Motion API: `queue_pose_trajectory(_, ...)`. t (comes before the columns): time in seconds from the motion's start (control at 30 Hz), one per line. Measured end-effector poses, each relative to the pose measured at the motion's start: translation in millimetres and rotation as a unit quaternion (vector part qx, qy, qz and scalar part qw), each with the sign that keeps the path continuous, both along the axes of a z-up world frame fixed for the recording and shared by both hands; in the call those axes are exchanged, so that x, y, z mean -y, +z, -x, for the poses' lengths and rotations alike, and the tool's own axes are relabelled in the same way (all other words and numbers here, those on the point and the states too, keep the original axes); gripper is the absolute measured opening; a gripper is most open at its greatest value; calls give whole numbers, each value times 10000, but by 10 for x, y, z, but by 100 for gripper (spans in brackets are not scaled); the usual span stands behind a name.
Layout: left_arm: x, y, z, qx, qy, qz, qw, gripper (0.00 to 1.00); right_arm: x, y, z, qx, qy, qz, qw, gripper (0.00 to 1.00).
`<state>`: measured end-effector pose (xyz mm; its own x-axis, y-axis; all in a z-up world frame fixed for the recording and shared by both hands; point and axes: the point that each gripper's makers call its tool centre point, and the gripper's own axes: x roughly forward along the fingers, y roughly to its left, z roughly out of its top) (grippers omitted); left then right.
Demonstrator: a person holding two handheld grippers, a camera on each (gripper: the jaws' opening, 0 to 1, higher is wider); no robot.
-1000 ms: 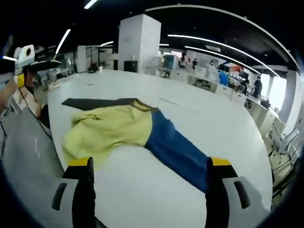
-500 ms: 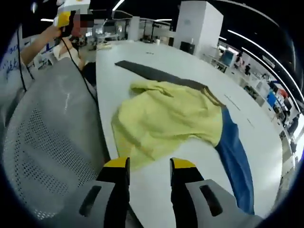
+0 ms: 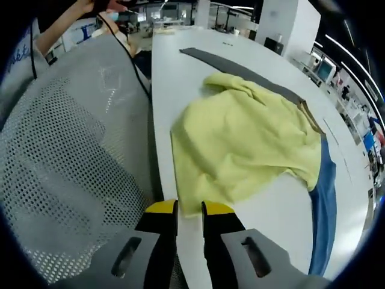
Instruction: Fold the garment on the visible template until the final outline fits inside the template.
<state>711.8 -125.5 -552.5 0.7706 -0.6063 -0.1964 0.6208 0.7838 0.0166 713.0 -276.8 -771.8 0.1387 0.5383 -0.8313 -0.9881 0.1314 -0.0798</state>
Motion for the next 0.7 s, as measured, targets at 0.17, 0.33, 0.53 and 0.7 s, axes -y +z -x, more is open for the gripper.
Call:
queue_pose_trajectory(0.17, -37, -35, 12, -66, 66, -41, 9999, 100, -10, -57, -17, 33, 87, 83, 9999, 16)
queue_pose_trajectory(0.33, -82, -41, 1, -91, 120, -53, 9999, 100, -26, -81, -45, 26, 114, 117, 9999, 14)
queue_pose_trajectory(0.53, -96, -37, -36, -86, 126, -74, 9999, 100, -33, -78, -47, -27, 89, 71, 9999, 12)
queue_pose_trajectory(0.7, -50, -83, -47, -102, 72, -211, 9997, 99, -13, -87, -94, 119, 58, 108, 9999, 5)
